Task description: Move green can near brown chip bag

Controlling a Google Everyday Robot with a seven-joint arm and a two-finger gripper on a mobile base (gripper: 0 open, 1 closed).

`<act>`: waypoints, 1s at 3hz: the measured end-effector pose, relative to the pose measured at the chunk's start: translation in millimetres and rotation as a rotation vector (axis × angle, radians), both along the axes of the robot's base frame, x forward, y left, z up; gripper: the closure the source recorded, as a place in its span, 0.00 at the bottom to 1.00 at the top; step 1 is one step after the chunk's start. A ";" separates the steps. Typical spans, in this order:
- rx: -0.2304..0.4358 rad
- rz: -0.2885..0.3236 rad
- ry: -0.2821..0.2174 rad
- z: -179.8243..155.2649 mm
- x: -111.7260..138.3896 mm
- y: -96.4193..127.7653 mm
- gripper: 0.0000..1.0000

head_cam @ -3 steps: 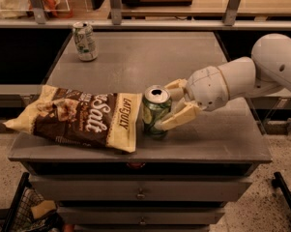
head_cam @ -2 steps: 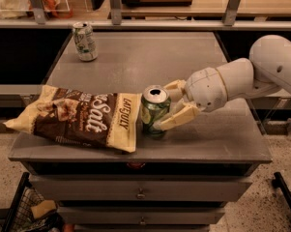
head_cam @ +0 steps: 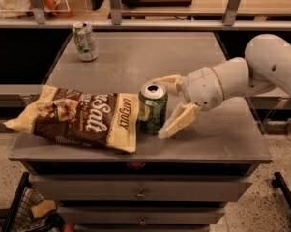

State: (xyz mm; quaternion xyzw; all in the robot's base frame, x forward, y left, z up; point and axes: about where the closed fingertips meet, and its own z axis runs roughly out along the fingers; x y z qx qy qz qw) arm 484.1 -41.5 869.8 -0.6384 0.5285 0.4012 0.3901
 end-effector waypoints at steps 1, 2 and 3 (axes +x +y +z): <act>-0.022 -0.009 -0.020 1.5 5.0 -4.6 0.00; -0.081 -0.026 -0.086 3.9 19.6 -20.6 0.00; -0.166 -0.063 -0.179 9.9 41.3 -50.8 0.00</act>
Offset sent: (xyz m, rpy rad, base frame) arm 0.0431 -0.0509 0.0095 -0.1715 -0.1864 -0.0619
